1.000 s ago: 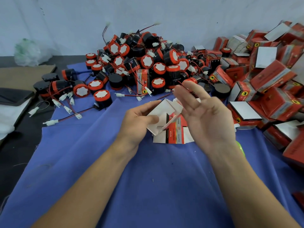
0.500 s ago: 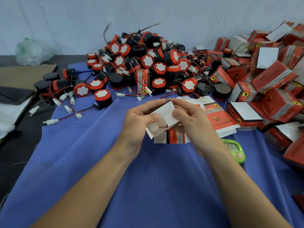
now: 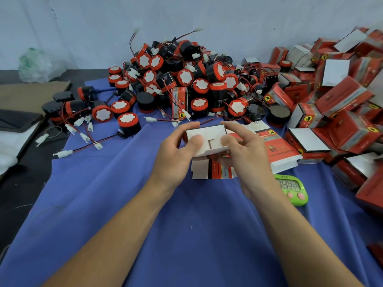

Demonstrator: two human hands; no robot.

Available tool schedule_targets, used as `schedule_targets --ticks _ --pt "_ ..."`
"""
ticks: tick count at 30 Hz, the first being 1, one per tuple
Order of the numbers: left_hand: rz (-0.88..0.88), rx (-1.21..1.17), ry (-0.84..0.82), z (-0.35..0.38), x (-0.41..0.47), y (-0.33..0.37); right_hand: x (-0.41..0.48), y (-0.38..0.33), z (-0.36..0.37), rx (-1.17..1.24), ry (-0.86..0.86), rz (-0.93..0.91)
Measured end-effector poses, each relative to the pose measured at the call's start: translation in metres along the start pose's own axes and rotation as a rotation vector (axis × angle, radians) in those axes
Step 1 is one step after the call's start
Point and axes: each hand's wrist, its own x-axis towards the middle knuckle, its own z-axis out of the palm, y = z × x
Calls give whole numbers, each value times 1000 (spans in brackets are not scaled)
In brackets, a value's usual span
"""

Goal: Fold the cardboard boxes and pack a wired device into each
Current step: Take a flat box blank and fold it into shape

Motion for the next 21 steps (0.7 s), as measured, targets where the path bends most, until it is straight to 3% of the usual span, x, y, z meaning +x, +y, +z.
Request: schedule_targets --ticks 4,9,13,16,21 --pt "20 73 29 -2 1 -5 -4 0 2 -123 -25 -38" --pt "40 46 65 -3 1 -2 -1 -14 -11 221 -229 38" --pt "37 47 74 -5 3 -1 -2 -20 -20 177 -355 61" --pt "39 42 68 -6 3 -1 -5 -20 -17 7 -334 -42" --pt "7 -76 69 -4 5 -3 -6 -15 -12 13 -238 -235"
